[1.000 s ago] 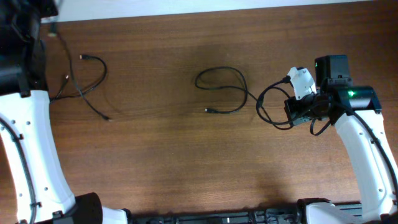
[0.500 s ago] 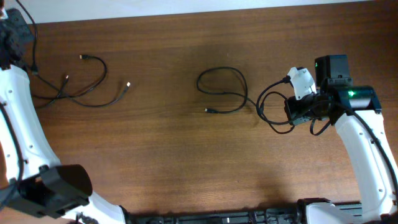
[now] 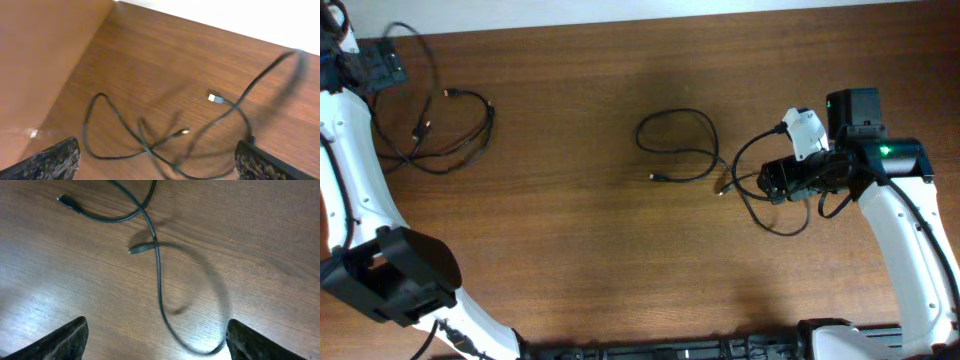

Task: Untangle cables

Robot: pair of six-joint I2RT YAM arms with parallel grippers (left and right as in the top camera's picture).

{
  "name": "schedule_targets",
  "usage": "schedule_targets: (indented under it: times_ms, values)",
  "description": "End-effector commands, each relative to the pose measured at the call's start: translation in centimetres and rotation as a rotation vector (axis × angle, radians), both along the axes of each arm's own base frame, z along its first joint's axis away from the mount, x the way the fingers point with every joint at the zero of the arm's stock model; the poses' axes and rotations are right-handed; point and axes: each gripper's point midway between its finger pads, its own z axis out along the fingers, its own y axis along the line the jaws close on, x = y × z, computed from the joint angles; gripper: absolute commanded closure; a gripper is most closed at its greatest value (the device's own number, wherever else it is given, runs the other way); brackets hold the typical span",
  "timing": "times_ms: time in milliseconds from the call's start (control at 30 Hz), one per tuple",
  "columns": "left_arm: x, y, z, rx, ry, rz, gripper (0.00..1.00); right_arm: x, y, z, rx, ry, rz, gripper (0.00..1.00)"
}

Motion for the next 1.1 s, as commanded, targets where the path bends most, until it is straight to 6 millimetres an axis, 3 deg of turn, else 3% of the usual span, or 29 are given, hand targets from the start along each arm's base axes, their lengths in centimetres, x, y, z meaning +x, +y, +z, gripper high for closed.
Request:
schedule_targets:
  times_ms: [0, 167, 267, 467, 500, 567, 867, 1067]
  values:
    - [0.4, -1.3, -0.2, -0.056, -0.009, -0.070, 0.01, 0.2, 0.1, 0.3, 0.009, -0.004, -0.005, 0.12]
    - [-1.3, 1.9, 0.2, 0.086, 0.052, 0.073, 0.01, 0.2, 0.1, 0.3, 0.009, -0.004, -0.005, 0.12]
    - [-1.6, 1.8, 0.0, 0.081, 0.066, 0.073, 0.01, 0.2, 0.1, 0.4, 0.009, -0.005, -0.005, 0.12]
    - [-0.4, -7.1, -2.1, -0.328, 0.032, -0.254, 0.01, 0.4, 0.1, 0.4, 0.018, -0.006, -0.033, 0.12]
    - [-0.4, -8.3, -2.1, -0.380, 0.028, -0.291, 0.01, 0.7, 0.0, 0.5, 0.027, -0.009, -0.071, 0.05]
    - [-0.8, -10.5, -2.2, -0.463, 0.039, -0.347, 0.01, 1.3, 0.0, 0.8, 0.051, -0.024, -0.133, 0.03]
    - [-1.8, -21.1, -3.4, -0.508, 0.178, -0.607, 0.01, 5.2, -0.4, 4.5, 0.166, -0.157, -0.364, 0.01]
    - [-3.1, -29.1, -5.7, -0.578, 0.275, -0.747, 0.01, 6.1, -2.6, 7.0, 0.226, -0.202, -0.524, 0.01]
